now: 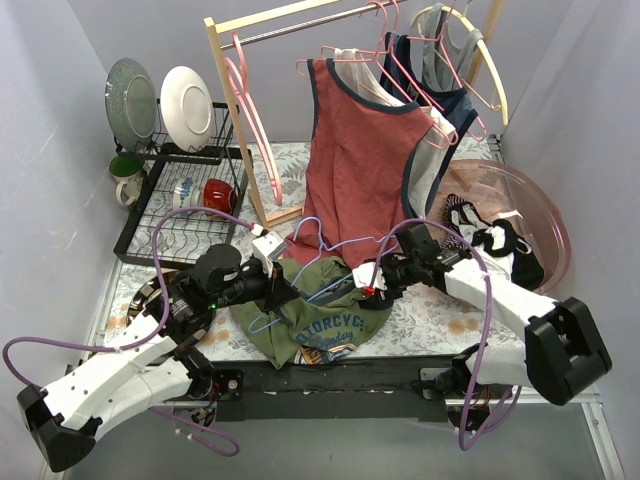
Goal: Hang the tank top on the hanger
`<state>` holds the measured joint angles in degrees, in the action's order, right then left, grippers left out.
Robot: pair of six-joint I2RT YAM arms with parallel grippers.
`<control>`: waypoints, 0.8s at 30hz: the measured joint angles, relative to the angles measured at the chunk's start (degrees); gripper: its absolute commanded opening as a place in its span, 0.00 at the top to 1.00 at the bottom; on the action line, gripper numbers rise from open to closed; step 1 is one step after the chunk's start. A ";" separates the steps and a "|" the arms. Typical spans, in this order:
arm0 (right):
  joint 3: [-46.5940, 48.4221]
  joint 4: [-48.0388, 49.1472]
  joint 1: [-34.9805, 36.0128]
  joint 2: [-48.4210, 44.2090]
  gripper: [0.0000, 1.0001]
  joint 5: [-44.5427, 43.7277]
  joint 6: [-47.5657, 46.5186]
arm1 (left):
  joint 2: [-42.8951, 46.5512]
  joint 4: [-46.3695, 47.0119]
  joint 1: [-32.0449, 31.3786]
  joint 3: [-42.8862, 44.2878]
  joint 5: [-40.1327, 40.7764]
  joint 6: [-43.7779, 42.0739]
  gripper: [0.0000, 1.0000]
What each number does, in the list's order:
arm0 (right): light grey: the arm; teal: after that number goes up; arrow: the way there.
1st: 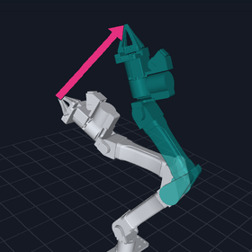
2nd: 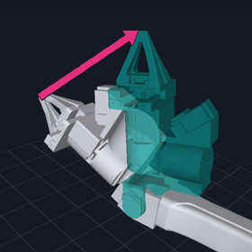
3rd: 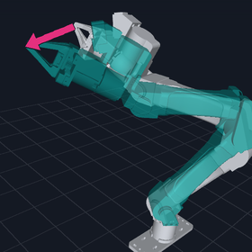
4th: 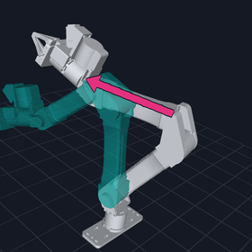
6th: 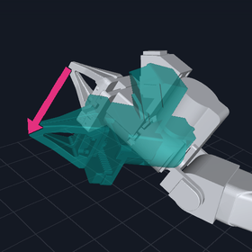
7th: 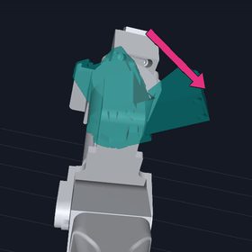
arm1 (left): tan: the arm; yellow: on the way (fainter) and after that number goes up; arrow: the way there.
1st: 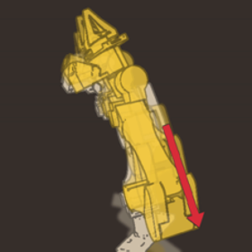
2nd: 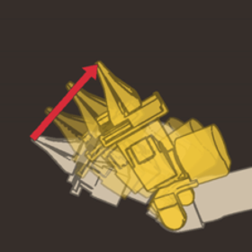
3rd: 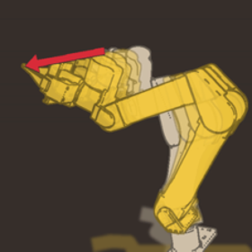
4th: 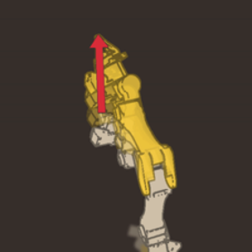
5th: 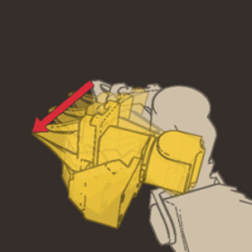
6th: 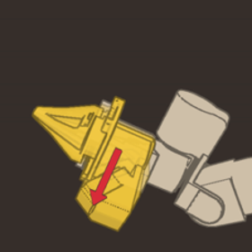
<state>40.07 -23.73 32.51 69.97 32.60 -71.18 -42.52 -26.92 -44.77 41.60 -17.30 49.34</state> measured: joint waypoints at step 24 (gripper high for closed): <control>3.67 4.22 5.07 8.87 0.91 -8.26 -7.10 | 0.52 0.48 0.00 -0.90 0.22 2.99 1.00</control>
<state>43.75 -19.51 37.58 78.85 24.34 -78.28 -42.00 -26.44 -44.77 40.71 -17.08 52.34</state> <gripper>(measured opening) 0.218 0.070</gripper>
